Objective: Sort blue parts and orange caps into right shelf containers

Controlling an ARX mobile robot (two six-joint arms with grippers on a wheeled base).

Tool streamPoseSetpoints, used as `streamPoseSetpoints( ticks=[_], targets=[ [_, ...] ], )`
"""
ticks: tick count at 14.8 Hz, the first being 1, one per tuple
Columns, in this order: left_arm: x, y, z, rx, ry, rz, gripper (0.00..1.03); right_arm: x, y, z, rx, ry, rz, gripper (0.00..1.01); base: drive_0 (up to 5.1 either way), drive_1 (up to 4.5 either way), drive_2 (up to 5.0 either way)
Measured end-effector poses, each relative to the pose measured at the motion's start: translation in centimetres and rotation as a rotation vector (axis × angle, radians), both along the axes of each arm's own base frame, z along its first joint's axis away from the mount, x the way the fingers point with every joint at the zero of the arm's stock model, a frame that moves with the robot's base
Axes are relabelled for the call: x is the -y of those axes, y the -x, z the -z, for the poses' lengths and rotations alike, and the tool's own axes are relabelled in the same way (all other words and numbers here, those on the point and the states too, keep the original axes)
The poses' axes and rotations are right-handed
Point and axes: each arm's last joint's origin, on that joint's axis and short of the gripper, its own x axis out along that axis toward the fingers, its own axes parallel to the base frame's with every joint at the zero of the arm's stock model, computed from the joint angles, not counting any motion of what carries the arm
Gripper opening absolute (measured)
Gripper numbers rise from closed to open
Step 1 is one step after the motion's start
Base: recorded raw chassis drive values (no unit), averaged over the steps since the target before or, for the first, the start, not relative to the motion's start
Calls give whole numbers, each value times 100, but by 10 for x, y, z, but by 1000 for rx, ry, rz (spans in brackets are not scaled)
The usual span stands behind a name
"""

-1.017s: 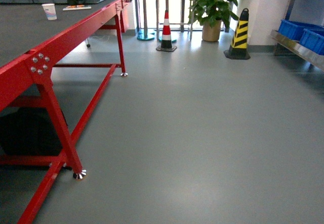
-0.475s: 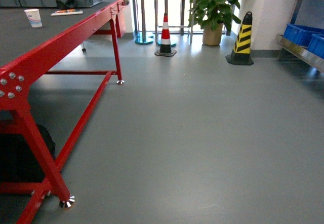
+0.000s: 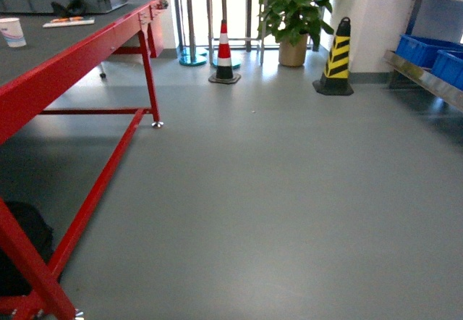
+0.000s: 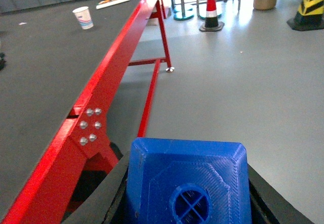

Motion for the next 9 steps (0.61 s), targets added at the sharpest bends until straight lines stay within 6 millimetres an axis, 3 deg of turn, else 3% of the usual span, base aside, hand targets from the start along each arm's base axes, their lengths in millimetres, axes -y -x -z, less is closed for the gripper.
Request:
streamPoseSetpoints(
  ticks=[9],
  targets=[
    [0,0,0,1,0,3,44,0,0,0,-2,0,0,44,-153,-153,-153]
  ],
)
